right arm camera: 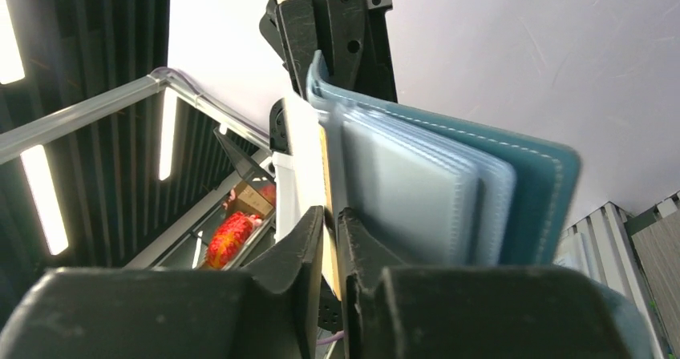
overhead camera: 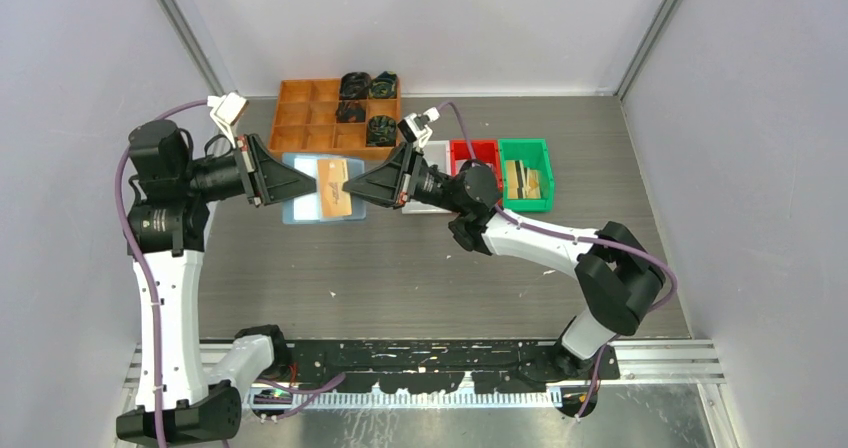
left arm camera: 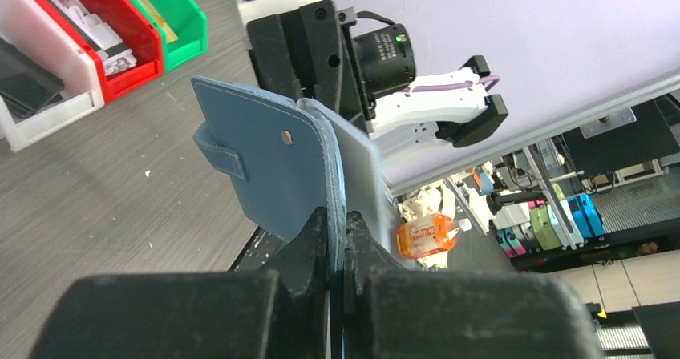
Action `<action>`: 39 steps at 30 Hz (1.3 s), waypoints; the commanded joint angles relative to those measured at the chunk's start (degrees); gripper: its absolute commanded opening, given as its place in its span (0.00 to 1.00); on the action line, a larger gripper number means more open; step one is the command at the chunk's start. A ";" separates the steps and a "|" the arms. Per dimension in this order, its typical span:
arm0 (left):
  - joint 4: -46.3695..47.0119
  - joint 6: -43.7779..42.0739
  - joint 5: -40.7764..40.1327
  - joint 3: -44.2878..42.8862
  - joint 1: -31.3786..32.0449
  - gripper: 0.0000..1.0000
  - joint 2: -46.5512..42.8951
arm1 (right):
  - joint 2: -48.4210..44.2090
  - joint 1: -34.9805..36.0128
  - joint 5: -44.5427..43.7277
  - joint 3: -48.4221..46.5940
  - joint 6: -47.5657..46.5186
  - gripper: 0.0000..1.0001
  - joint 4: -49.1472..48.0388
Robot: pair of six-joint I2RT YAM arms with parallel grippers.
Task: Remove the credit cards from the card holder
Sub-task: Remove the credit card from the card holder.
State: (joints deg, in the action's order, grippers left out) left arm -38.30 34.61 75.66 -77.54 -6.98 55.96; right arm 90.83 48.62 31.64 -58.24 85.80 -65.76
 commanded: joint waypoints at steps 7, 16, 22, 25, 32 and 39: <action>13.89 10.55 4.10 0.97 -0.03 0.00 -2.50 | 3.19 0.83 1.92 -2.21 7.25 0.16 -13.00; 15.43 11.14 4.36 1.59 0.00 0.00 -2.73 | 2.64 0.86 1.76 -2.40 10.07 0.08 -16.25; 15.70 11.07 4.41 1.21 -0.04 0.00 -2.61 | 1.44 0.69 1.80 -0.40 9.30 0.07 -16.11; 15.83 11.49 4.76 0.70 -0.01 0.00 -2.68 | 1.02 0.47 1.85 0.34 8.89 0.06 -15.76; 18.85 14.83 5.35 -0.41 -0.05 0.00 -3.27 | 0.04 -0.53 1.58 1.28 8.77 0.02 -15.76; 20.23 16.07 5.29 -0.58 -0.01 0.00 -3.26 | -1.40 -1.86 1.82 2.01 9.84 0.01 -16.16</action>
State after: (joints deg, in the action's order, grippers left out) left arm -22.94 48.73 79.15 -75.70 -6.98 53.76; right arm 92.99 47.64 32.62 -56.49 95.11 -78.72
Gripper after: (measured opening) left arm 0.045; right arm 0.063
